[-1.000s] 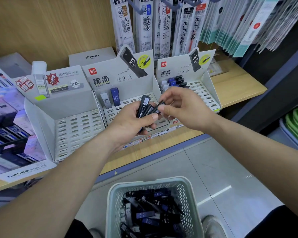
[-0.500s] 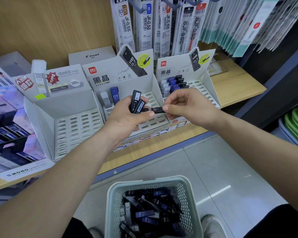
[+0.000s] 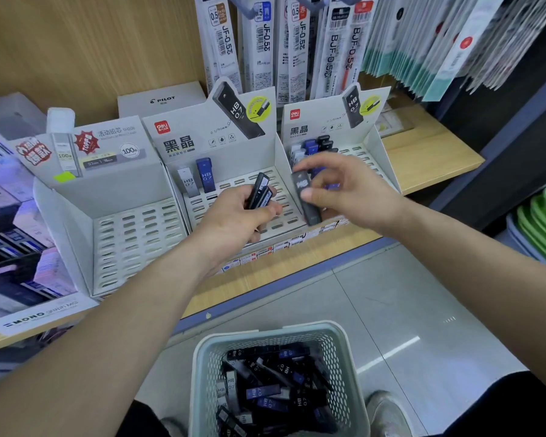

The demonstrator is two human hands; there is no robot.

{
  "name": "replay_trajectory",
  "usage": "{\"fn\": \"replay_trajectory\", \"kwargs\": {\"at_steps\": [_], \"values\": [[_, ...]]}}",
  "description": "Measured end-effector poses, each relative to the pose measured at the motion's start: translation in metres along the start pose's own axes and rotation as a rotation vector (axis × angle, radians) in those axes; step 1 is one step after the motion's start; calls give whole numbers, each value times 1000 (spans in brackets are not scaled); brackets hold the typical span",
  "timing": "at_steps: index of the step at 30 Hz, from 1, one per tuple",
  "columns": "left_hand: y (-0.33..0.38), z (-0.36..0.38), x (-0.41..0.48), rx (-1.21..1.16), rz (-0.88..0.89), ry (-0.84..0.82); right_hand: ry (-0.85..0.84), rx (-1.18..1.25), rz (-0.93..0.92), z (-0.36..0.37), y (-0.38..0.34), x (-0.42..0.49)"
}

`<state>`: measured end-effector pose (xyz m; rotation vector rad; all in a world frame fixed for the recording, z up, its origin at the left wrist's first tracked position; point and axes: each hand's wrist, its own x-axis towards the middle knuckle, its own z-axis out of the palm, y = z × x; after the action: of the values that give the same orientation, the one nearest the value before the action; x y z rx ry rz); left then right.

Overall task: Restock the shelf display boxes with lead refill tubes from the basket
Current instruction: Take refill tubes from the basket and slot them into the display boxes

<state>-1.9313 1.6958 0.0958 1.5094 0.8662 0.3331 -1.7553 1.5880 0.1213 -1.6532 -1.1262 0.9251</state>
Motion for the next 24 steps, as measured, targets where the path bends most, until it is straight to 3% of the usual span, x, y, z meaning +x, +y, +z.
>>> {"fn": "replay_trajectory", "kwargs": {"at_steps": [5, 8, 19, 24], "values": [[1, 1, -2, 28, 2, -31, 390, -66, -75, -39, 10, 5], [2, 2, -5, 20, 0, -48, 523, -150, -61, -55, 24, 10], [1, 4, -4, -9, -30, -18, 449, -304, 13, -55, 48, 25], [0, 3, -3, -31, -25, 3, 439, -482, -46, -51, 42, 25]]}}
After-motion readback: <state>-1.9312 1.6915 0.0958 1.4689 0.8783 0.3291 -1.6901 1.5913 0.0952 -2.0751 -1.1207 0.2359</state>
